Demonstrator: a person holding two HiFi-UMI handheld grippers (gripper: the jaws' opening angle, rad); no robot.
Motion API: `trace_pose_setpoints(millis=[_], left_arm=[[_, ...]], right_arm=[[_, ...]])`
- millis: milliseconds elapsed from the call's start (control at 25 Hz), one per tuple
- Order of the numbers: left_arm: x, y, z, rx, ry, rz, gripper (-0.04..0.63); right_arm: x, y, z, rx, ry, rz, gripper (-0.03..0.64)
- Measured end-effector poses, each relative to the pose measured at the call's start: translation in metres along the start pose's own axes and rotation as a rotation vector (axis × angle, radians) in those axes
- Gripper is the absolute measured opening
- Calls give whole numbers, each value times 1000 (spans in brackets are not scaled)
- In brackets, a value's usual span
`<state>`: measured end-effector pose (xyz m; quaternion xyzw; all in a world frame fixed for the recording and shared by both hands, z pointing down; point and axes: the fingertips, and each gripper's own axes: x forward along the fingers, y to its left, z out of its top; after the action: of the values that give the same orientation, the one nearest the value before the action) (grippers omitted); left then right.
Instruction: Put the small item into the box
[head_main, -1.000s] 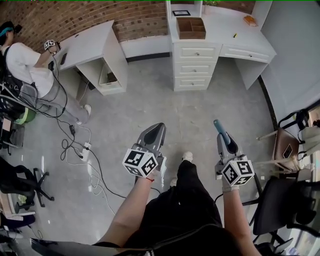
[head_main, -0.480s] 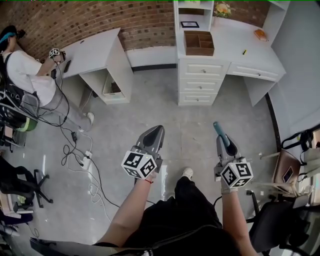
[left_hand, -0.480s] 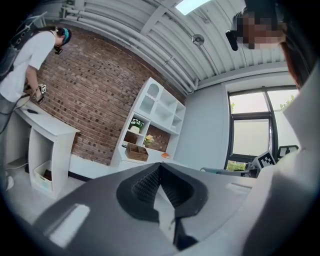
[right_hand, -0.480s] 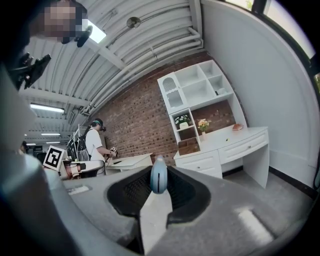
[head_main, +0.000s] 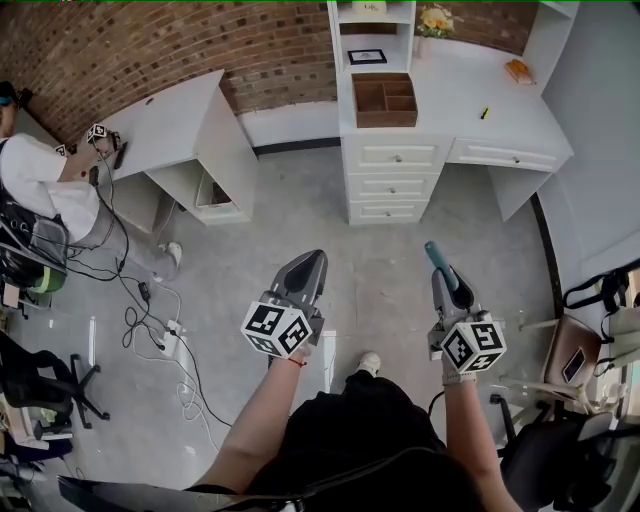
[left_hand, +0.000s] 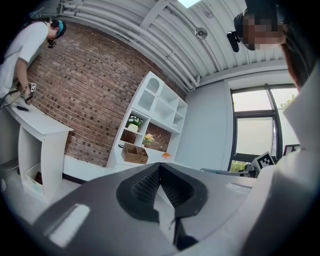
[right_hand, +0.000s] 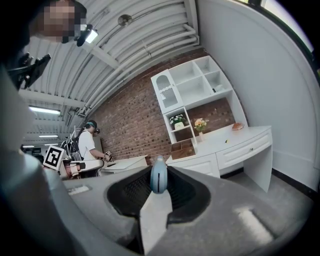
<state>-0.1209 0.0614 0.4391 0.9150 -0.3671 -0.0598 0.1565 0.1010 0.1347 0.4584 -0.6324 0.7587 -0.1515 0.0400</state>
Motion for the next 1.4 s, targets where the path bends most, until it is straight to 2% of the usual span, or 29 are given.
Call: trace_pose_setpoints(millis=[320,680,1080,1400], left_arm=[[45,-2,-2,-4,-8,-10,3],[71,1,-1,7,-7,-16,3],[122,6,11,7,-16,-45,3],[150,22,5,4,11,-42,3]], right_arm=[[26,-37,13,-10,0,2,75],[42,-50,18,-5,-8,13,75],[74,-71,44,-16,-31,20,75],[105,-85,40,-3,-7,25,75]])
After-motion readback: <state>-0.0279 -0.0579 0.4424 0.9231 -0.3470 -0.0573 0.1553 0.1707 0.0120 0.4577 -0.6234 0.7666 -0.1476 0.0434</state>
